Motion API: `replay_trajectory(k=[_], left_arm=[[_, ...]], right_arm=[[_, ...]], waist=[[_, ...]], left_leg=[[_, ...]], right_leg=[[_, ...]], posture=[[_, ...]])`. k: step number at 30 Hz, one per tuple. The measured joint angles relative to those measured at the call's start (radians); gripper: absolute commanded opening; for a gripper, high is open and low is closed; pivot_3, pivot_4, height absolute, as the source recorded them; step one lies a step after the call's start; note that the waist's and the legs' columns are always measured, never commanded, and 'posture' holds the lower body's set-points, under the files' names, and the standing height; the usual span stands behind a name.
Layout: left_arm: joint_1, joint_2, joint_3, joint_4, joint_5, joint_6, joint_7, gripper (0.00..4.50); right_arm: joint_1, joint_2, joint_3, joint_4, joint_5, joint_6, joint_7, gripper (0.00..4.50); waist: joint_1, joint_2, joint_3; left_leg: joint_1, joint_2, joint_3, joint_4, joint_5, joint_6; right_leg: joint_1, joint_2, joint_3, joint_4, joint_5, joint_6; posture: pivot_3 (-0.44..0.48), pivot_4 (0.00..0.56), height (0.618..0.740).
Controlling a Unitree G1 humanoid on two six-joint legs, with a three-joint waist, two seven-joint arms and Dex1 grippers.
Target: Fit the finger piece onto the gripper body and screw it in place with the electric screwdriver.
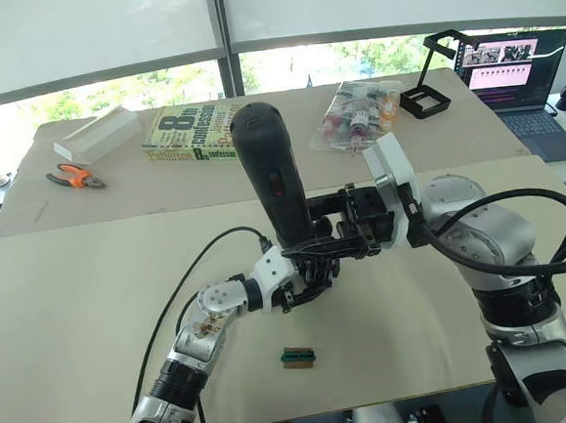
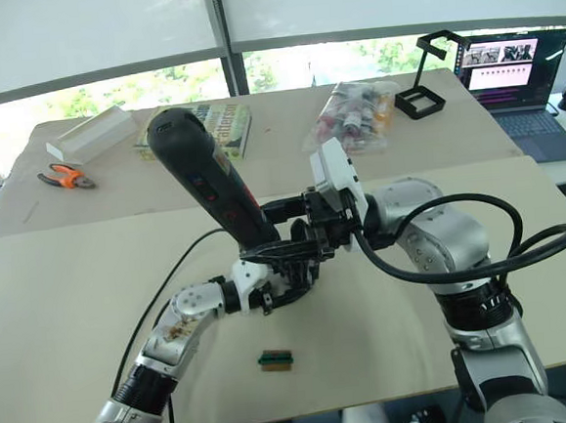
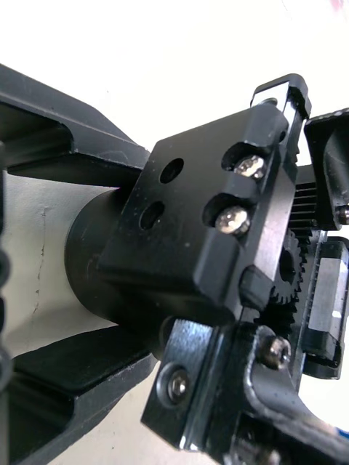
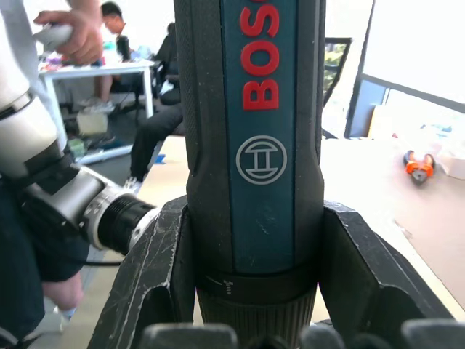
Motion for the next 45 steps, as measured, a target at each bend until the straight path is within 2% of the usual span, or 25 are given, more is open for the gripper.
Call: replay_trajectory(k=[10, 16, 45], left_arm=[[-0.002, 0.0, -0.001, 0.008, 0.001, 0.002, 0.002, 2.29], [-0.007, 0.0, -0.002, 0.022, 0.001, 0.003, 0.001, 2.29], [-0.02, -0.008, -0.002, 0.036, 0.001, 0.019, 0.0, 2.29]], right_arm=[[0.059, 0.009, -0.014, 0.024, 0.007, -0.076, 0.0, 1.92], [0.077, 0.008, 0.01, 0.026, -0.011, -0.144, 0.014, 1.92], [0.043, 0.001, 0.062, 0.073, -0.026, -0.182, 0.013, 1.92]], waist=[[0.0, -0.001, -0.001], [-0.001, -0.001, -0.001], [0.001, -0.001, -0.002]], left_leg=[[0.005, 0.0, 0.0, 0.0, 0.0, 0.0], [0.016, 0.001, 0.0, -0.003, -0.002, 0.002], [0.017, 0.001, 0.0, -0.003, -0.002, 0.002]], right_leg=[[0.005, 0.0, 0.0, 0.0, 0.0, 0.0], [0.015, 0.001, 0.0, -0.001, -0.001, 0.002], [0.016, 0.001, 0.001, -0.001, -0.001, 0.002]], posture=[[0.0, 0.15, 0.738], [0.0, 0.15, 0.738], [0.0, 0.15, 0.738]])
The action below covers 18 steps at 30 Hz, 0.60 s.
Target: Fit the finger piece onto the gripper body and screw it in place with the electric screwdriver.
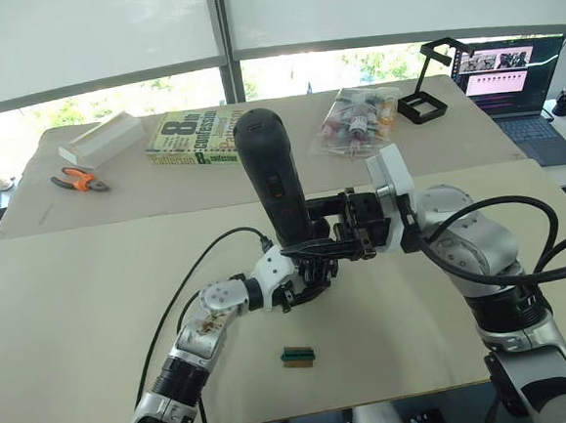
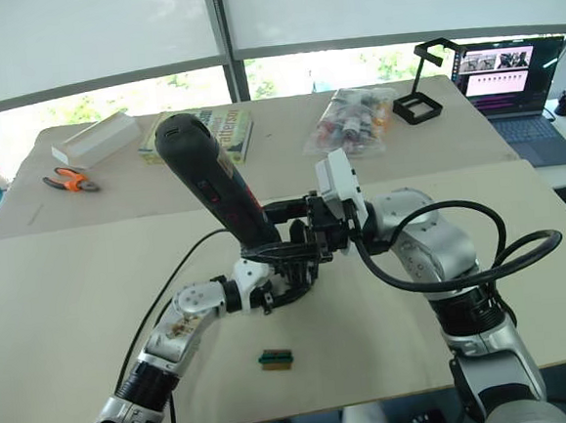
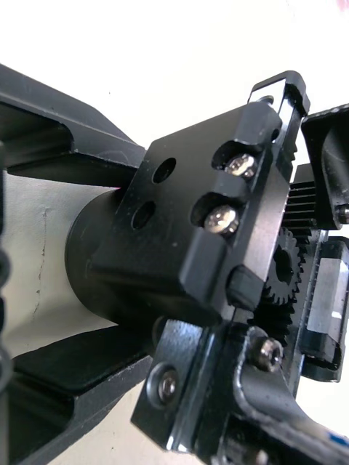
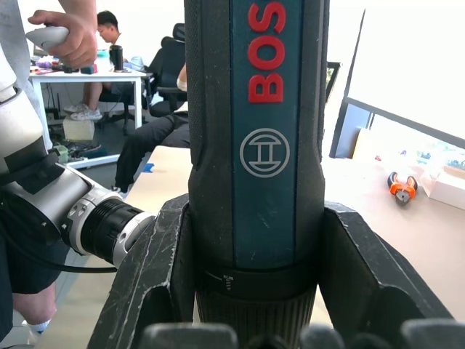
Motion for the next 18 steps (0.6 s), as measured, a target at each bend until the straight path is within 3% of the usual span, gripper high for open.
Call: replay_trajectory(k=[18], left_arm=[[0.0, -0.001, -0.002, 0.001, 0.0, 0.0, 0.003, 2.29]], right_arm=[[0.003, 0.005, -0.026, 0.025, 0.007, 0.011, 0.0, 1.92]], waist=[[0.0, 0.0, 0.0]], left_leg=[[0.001, 0.0, 0.0, 0.0, 0.0, 0.0]], right_leg=[[0.001, 0.0, 0.0, 0.0, 0.0, 0.0]], posture=[[0.0, 0.15, 0.738]])
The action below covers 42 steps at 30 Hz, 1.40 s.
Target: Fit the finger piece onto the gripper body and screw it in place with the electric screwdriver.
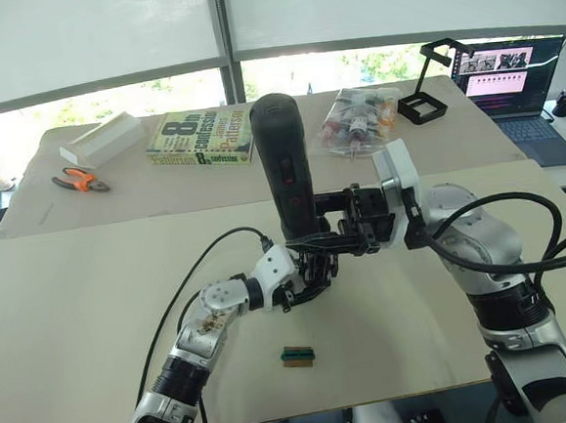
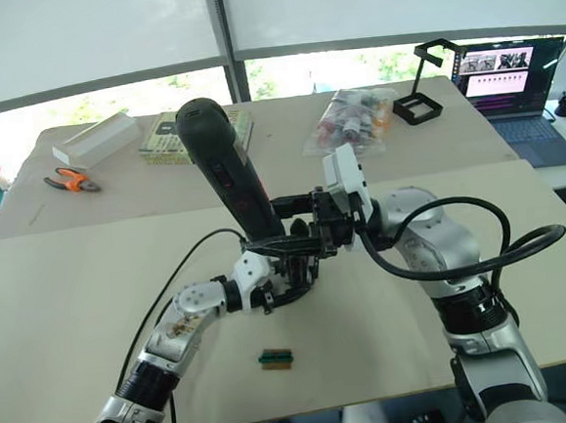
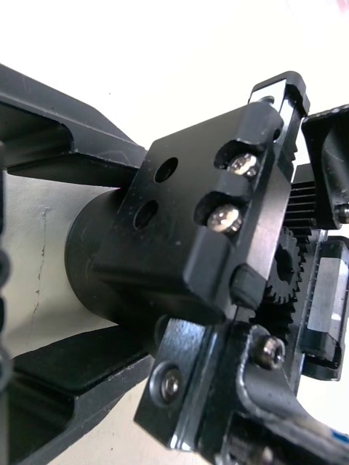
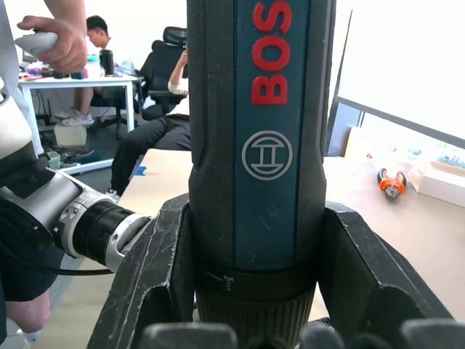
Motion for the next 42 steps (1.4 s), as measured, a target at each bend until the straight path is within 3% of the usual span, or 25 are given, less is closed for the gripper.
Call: replay_trajectory(k=[11, 23, 42], left_arm=[[0.0, 0.008, -0.001, -0.002, 0.0, 0.0, -0.002, 2.29], [0.001, 0.009, -0.002, -0.003, 0.002, 0.0, -0.003, 2.29], [-0.008, 0.003, -0.002, 0.014, 0.004, 0.0, -0.009, 2.29]], right_arm=[[0.14, 0.009, -0.089, -0.071, 0.058, 0.0, -0.084, 1.92], [0.034, 0.009, 0.069, -0.052, -0.034, -0.066, -0.044, 1.92], [0.039, -0.002, 0.059, -0.048, -0.035, -0.066, -0.047, 1.92]], waist=[[0.0, 0.0, 0.0], [0.002, -0.001, -0.001], [0.005, -0.001, -0.001]], left_leg=[[0.004, 0.0, 0.002, -0.009, 0.0, 0.0], [0.009, 0.0, 0.003, -0.011, 0.0, 0.0], [0.01, 0.0, 0.003, -0.011, 0.0, 0.0]], right_leg=[[0.001, 0.0, 0.003, -0.001, -0.001, 0.001], [0.003, 0.0, 0.004, -0.001, -0.002, 0.003], [0.006, 0.0, 0.005, -0.001, -0.004, 0.007]], posture=[[0.0, 0.15, 0.738], [0.0, 0.15, 0.738], [0.0, 0.15, 0.738]])
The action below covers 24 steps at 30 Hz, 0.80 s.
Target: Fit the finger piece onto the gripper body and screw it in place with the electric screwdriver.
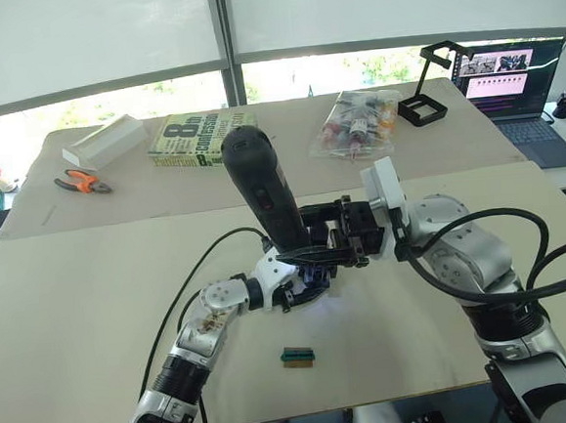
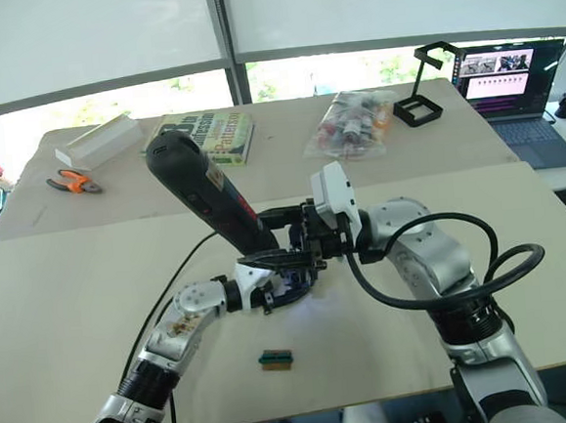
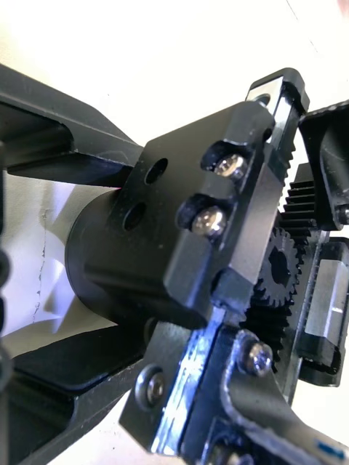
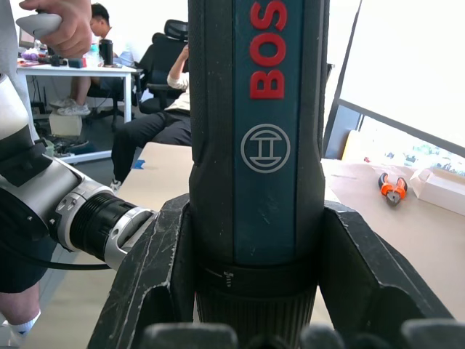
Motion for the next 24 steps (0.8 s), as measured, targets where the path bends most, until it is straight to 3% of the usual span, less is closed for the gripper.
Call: replay_trajectory(k=[10, 16, 24], left_arm=[[-0.022, -0.004, 0.001, 0.02, 0.0, 0.0, -0.003, 2.29], [-0.034, -0.006, 0.002, 0.022, -0.002, -0.015, -0.01, 2.29], [-0.043, -0.017, 0.002, 0.038, -0.005, -0.024, -0.022, 2.29]], right_arm=[[-0.023, -0.03, -0.072, 0.01, 0.04, 0.073, 0.0, 1.92], [-0.049, -0.042, -0.135, -0.072, 0.142, 0.194, -0.046, 1.92], [-0.067, -0.03, -0.164, -0.153, 0.191, 0.231, -0.081, 1.92]], waist=[[0.003, 0.0, 0.0], [-0.001, -0.001, 0.003], [0.0, -0.001, 0.003]], left_leg=[[-0.004, 0.0, 0.0, 0.0, 0.0, 0.0], [-0.017, -0.001, 0.0, 0.0, 0.001, -0.002], [-0.021, -0.001, 0.0, 0.001, 0.0, 0.0]], right_leg=[[-0.005, 0.0, 0.0, 0.0, 0.003, -0.004], [-0.019, 0.0, 0.0, 0.0, 0.004, -0.006], [-0.02, -0.001, -0.002, -0.006, 0.004, -0.006]], posture=[[0.0, 0.15, 0.738], [0.0, 0.15, 0.738], [0.0, 0.15, 0.738]])
